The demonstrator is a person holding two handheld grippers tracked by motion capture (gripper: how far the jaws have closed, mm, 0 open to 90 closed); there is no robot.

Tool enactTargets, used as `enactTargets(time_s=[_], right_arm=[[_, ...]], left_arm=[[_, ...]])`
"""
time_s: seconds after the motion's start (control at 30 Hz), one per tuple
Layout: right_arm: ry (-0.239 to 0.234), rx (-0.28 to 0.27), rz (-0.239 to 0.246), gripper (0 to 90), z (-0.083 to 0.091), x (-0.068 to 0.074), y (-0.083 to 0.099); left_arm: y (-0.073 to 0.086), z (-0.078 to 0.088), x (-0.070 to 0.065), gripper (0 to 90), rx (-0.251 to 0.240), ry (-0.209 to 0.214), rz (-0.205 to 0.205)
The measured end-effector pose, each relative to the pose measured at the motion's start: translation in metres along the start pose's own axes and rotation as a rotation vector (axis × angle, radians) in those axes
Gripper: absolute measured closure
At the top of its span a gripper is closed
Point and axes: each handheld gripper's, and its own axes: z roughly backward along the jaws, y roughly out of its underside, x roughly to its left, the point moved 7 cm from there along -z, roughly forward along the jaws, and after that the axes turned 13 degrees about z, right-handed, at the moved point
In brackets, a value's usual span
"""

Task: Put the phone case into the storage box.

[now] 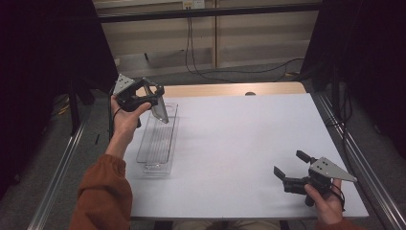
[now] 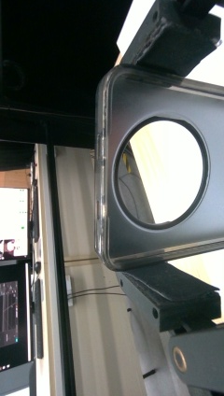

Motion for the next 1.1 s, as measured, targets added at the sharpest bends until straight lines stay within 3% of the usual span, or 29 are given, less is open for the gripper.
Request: enactTargets(time_s=[0.17,0.27,0.53,0.83,0.87,1.0,1.1], right_arm=[[0.011,-0.001,-0.012,0.1,0.0,-0.002,0.0],[0.006,-0.001,-0.004,0.1,0.0,-0.001,0.0],[0.004,-0.001,0.0,0.1,0.0,-0.001,0.0],[0.006,-0.004,0.003,0.1,-0.001,-0.001,0.0],[0.004,-0.001,0.003,0.1,0.0,-0.001,0.0],[0.001,0.002,0.003,0.0,0.0,0.0,0.001],[-0.002,0.004,0.005,0.0,0.0,0.0,0.001]], left_arm=[[0.004,-0.006,-0.001,12.1,0.013,-0.003,0.0],[0.007,-0.009,0.001,12.1,0.034,-0.027,-0.025],[0.013,-0.021,0.001,12.2,0.045,-0.027,-0.006],[0.02,-0.029,0.01,12.2,0.071,-0.073,-0.008],[0.02,-0.03,0.01,12.2,0.063,-0.063,-0.01],[0.022,-0.032,0.016,12.2,0.065,-0.084,0.016],[0.024,-0.033,0.018,12.2,0.073,-0.077,0.0]])
